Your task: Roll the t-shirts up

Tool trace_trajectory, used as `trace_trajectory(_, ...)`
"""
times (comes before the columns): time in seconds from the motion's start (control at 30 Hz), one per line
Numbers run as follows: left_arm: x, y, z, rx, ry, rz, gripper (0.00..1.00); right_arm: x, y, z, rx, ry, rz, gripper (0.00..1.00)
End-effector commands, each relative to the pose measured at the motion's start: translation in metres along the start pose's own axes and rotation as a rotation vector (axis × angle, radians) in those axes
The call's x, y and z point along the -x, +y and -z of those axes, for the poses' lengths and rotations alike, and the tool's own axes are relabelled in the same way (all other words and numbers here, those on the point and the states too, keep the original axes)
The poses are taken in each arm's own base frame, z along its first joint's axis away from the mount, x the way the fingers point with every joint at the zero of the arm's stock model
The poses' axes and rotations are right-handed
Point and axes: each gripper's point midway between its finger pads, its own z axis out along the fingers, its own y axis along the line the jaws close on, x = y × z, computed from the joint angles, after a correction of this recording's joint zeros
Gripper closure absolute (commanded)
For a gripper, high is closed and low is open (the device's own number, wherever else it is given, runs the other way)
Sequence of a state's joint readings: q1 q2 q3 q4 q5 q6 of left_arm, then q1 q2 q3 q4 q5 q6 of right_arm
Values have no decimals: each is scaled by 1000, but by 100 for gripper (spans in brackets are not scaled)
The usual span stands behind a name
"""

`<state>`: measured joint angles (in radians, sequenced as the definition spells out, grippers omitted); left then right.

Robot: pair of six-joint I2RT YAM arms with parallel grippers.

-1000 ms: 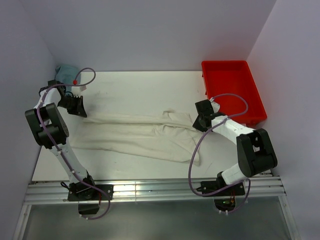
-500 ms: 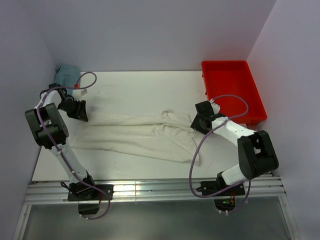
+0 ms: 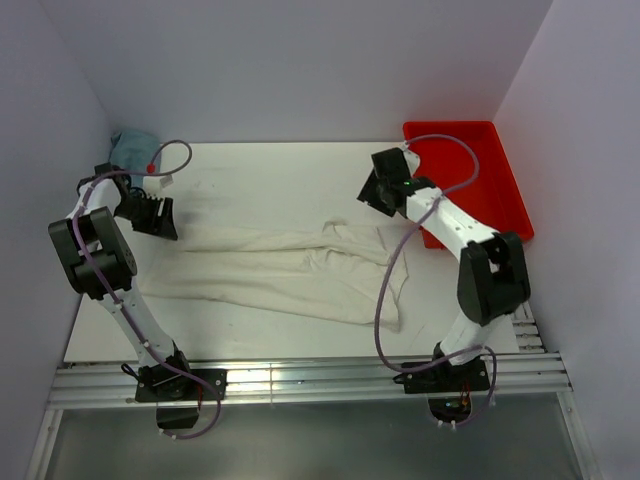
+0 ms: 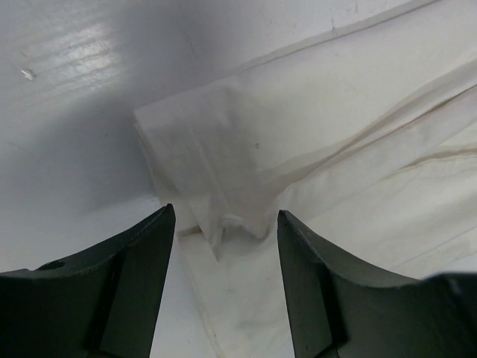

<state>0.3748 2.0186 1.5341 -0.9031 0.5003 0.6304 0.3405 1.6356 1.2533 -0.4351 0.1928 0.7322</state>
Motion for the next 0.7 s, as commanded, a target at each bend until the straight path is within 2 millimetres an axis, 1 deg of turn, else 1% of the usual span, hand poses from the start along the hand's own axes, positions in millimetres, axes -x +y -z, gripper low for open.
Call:
trace_trajectory(0.0,33,-2,29,30,-104,-35,37,-19,32,-21,18,73,38,41)
trace_trajectory(0.03,35,0,29,35,-111,-32,37,-24,39,-24,25,84,45,41)
trace_trajectory(0.07,38,0,31,40,-120,-26,37,-33,48,-26,38,102,50,41)
trace_trajectory(0.1,39,1,31,45,-123,-21,37,-37,54,-33,41,115,48,41)
trace_trajectory(0.2,44,1,34,46,-137,-15,37,-50,66,-38,51,140,58,41)
trace_trajectory(0.33,48,2,34,48,-146,-5,37,-66,72,-45,57,171,61,41)
trace_trajectory(0.43,51,2,34,43,-154,1,38,-72,74,-51,52,182,58,41)
trace_trajectory(0.47,51,2,34,42,-155,2,38,-74,73,-55,43,187,54,42)
trace_trajectory(0.57,51,1,34,40,-157,3,39,-76,72,-57,38,182,40,50)
trace_trajectory(0.67,51,1,33,36,-158,4,39,-76,74,-60,38,178,29,52)
